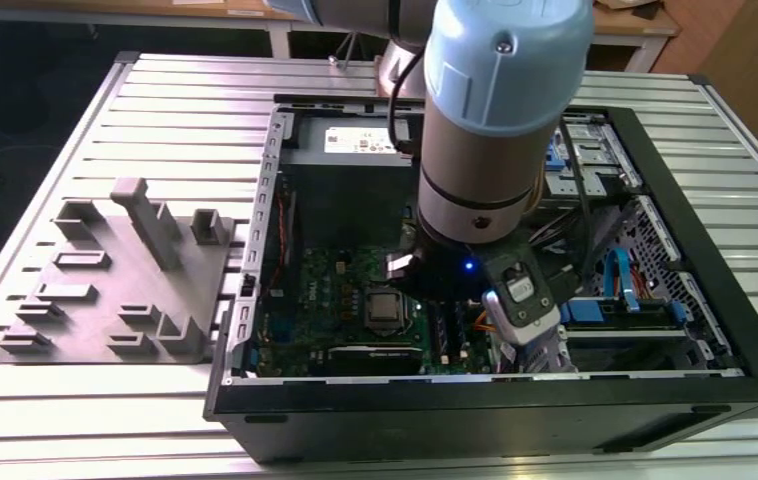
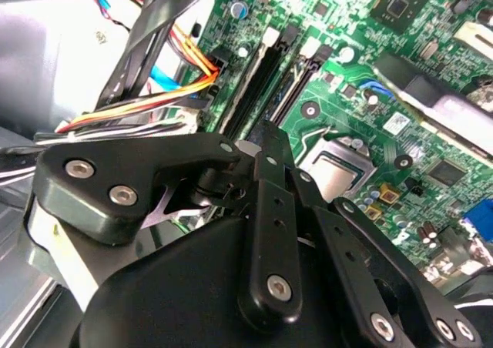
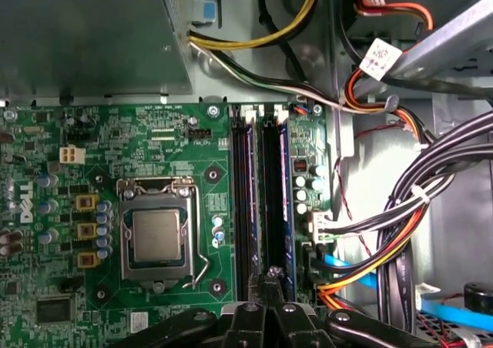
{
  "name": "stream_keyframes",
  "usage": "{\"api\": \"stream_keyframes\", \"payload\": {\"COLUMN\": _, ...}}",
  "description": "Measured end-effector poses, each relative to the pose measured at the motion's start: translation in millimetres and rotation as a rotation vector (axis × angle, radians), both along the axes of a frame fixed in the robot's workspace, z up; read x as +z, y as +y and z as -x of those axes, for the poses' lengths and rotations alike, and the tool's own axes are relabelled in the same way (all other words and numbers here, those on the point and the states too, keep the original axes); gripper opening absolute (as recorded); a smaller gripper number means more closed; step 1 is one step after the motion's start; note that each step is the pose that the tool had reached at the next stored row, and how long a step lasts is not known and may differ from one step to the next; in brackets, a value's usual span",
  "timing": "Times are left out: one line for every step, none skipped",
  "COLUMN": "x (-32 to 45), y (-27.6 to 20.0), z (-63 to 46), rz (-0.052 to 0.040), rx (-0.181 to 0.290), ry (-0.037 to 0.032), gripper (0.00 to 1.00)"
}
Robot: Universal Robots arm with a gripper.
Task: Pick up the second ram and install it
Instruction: 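Press down the second ram until it locks into place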
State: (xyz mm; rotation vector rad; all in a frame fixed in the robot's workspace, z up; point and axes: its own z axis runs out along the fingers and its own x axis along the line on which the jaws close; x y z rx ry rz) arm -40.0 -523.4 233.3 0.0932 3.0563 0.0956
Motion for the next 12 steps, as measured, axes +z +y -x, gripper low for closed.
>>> {"api": "stream_keyframes", "payload": {"x": -0.3, "y": -0.8, "z": 0.0, "rz": 0.0005, "rx": 0.0, "ry": 0.0, "gripper": 0.07}}
{"api": "stream_keyframes", "payload": {"x": -0.7, "y": -1.3, "z": 0.0, "rz": 0.0009, "rx": 0.0, "ry": 0.0, "gripper": 0.07}}
{"api": "stream_keyframes", "payload": {"x": -1.1, "y": -1.4, "z": 0.0, "rz": 0.0013, "rx": 0.0, "ry": -0.0001, "gripper": 0.07}}
{"api": "stream_keyframes", "payload": {"x": -1.2, "y": -1.4, "z": 0.0, "rz": 0.0024, "rx": 0.0, "ry": 0.0, "gripper": 0.07}}
{"api": "stream_keyframes", "payload": {"x": -1.1, "y": -1.5, "z": 0.0, "rz": 0.0025, "rx": 0.0, "ry": 0.0, "gripper": 0.07}}
{"api": "stream_keyframes", "payload": {"x": -1.1, "y": -1.5, "z": 0.0, "rz": 0.0026, "rx": 0.0, "ry": 0.0, "gripper": 0.07}}
{"api": "stream_keyframes", "payload": {"x": -1.1, "y": -1.5, "z": 0.0, "rz": 0.0026, "rx": 0.0, "ry": 0.0, "gripper": 0.07}}
{"api": "stream_keyframes", "payload": {"x": -1.1, "y": -1.5, "z": 0.0, "rz": 0.0027, "rx": 0.0, "ry": 0.0, "gripper": 0.07}}
{"api": "stream_keyframes", "payload": {"x": -1.2, "y": -1.5, "z": 0.0, "rz": 0.0026, "rx": 0.0, "ry": 0.0, "gripper": 0.07}}
{"api": "stream_keyframes", "payload": {"x": -1.4, "y": -1.5, "z": 0.0, "rz": 0.0026, "rx": 0.0, "ry": 0.0, "gripper": 0.07}}
{"api": "stream_keyframes", "payload": {"x": -2.0, "y": -1.5, "z": 0.0, "rz": 0.0022, "rx": 0.0, "ry": -0.0002, "gripper": 0.07}}
{"api": "stream_keyframes", "payload": {"x": -2.6, "y": -1.5, "z": 0.0, "rz": 0.0024, "rx": 0.0, "ry": -0.0001, "gripper": 0.07}}
